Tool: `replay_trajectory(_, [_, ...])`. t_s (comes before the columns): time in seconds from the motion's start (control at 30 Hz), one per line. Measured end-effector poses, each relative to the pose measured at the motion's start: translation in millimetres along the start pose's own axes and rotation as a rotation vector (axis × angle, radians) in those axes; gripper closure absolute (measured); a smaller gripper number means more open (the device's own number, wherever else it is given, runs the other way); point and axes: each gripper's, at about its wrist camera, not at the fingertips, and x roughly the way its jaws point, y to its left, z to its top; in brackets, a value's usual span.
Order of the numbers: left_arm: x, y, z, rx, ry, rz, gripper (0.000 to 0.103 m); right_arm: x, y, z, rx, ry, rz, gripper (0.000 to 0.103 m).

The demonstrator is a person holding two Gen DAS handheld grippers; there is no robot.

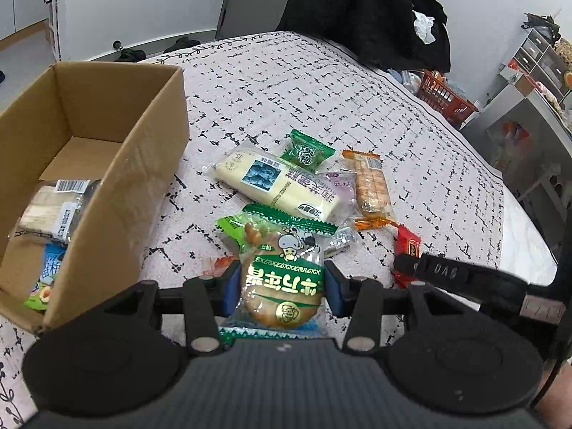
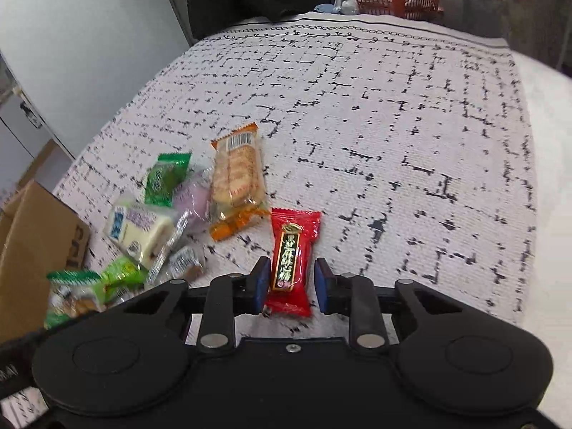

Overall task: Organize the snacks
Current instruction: 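Close right tool on the red candy packet and lift it, then carry both packets to the box and open left tool over it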

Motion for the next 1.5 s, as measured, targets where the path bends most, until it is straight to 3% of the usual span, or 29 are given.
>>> replay_trajectory(0.2, [-8.8, 3.5, -2.6, -0.009, -0.012, -0.01, 0.057, 6.8, 12.5, 3.3, -0.065, -0.025, -0.062, 0.077])
replay_trajectory(0.33, [-16.7, 6.5, -1.5, -0.014, -0.019, -0.015, 0.057, 6.4, 14.2, 4.4, -0.093, -0.021, -0.086, 0.084])
replay_trajectory(0.53, [-36.2, 9.7, 0.3, -0.013, -0.05, -0.043, 0.057, -20.7, 13.1, 4.3, -0.053, -0.035, -0.054, 0.084])
replay_trajectory(0.83, [-70.7, 22.3, 6.7, -0.036, -0.115, -0.077, 0.057, -68.6, 49.8, -2.5, -0.048, -0.079, 0.035, 0.084])
replay_trajectory(1.23, [-101.9, 68.1, 12.6, -0.112, -0.17, -0.08, 0.057, -110.9, 112.9, -1.4, -0.109, -0.145, 0.12, 0.084])
replay_trajectory(1.5, [-107.7, 104.9, 15.5, -0.177, -0.189, -0.075, 0.057, -118.2, 154.0, -7.3, -0.132, -0.127, 0.183, 0.084])
